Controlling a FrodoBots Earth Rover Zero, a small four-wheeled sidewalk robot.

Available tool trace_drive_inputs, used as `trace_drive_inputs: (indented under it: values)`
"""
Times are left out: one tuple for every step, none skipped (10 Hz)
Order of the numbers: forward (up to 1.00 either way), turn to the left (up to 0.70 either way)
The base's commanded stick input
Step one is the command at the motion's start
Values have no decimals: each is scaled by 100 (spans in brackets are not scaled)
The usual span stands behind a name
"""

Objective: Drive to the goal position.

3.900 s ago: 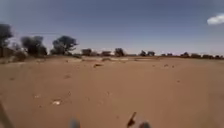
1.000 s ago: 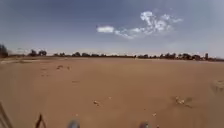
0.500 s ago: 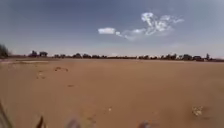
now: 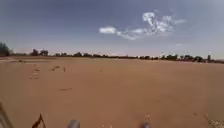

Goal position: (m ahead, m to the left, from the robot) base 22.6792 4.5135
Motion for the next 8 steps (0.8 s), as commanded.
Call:
trace_drive_inputs:
  values:
    - [70, 0]
    - [70, 0]
    - [70, 0]
    - [70, 0]
    - [70, 0]
    - [70, 0]
    - [70, 0]
    - [70, 0]
